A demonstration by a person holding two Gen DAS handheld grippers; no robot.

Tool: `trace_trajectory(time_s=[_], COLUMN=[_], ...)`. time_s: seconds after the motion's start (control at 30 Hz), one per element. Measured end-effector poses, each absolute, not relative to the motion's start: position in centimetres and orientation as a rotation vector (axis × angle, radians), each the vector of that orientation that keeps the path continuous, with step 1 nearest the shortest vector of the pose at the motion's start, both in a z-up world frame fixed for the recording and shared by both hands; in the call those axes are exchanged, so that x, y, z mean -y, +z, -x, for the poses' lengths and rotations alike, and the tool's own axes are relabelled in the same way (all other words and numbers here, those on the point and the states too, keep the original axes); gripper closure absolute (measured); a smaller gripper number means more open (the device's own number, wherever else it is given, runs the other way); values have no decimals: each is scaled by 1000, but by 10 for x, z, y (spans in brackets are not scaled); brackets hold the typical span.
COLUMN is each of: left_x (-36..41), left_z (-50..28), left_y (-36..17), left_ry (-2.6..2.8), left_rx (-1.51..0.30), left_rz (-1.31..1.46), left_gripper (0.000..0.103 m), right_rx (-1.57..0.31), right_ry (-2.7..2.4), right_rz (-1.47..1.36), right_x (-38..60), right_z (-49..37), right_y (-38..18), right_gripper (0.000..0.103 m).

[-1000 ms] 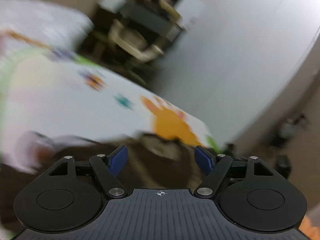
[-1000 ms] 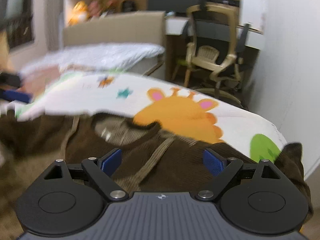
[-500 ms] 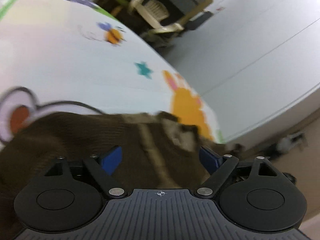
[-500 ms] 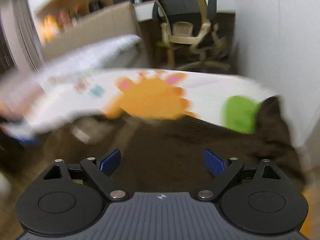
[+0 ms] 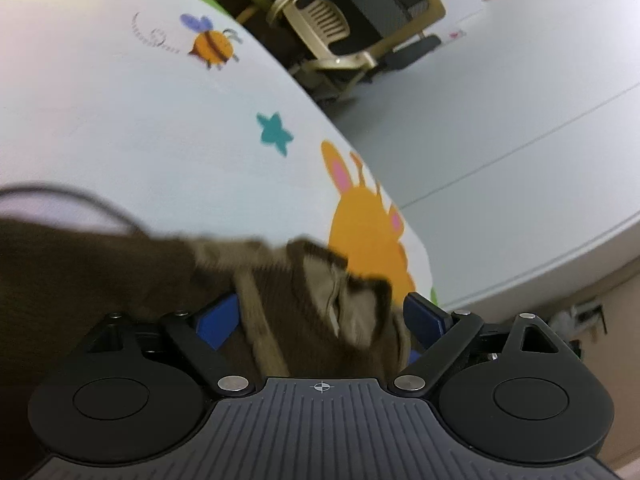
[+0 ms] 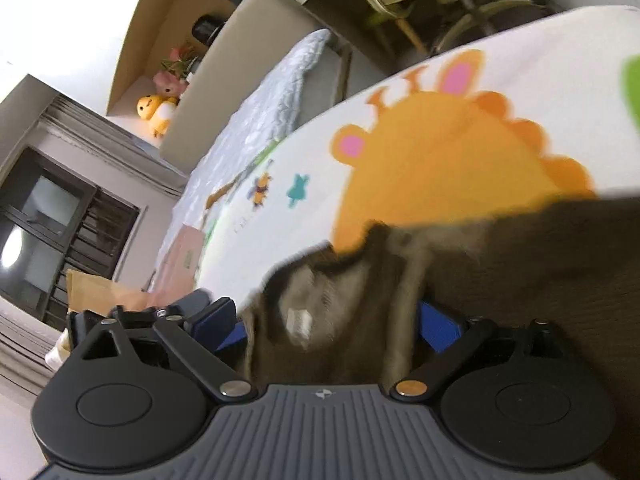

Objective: Fold clothes

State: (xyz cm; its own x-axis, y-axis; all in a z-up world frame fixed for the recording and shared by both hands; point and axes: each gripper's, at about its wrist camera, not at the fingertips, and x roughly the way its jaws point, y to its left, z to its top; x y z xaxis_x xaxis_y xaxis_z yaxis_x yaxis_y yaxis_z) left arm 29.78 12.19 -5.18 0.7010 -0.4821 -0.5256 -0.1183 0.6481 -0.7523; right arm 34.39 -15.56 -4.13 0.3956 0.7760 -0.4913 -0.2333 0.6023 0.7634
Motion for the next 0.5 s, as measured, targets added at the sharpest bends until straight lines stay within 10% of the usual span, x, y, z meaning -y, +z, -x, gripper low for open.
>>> trace_trajectory(time_s=[0.5], left_x=[-140], left_z=[-303], left_y=[-17], left_ry=[-140], left_rx=[-693], left_rz=[656], left_gripper=[10], right_rx=[-679], right_ry=[459], right_rz=[-234], right_x=[136], right_z=[-331], right_y=[-11], right_gripper=[7])
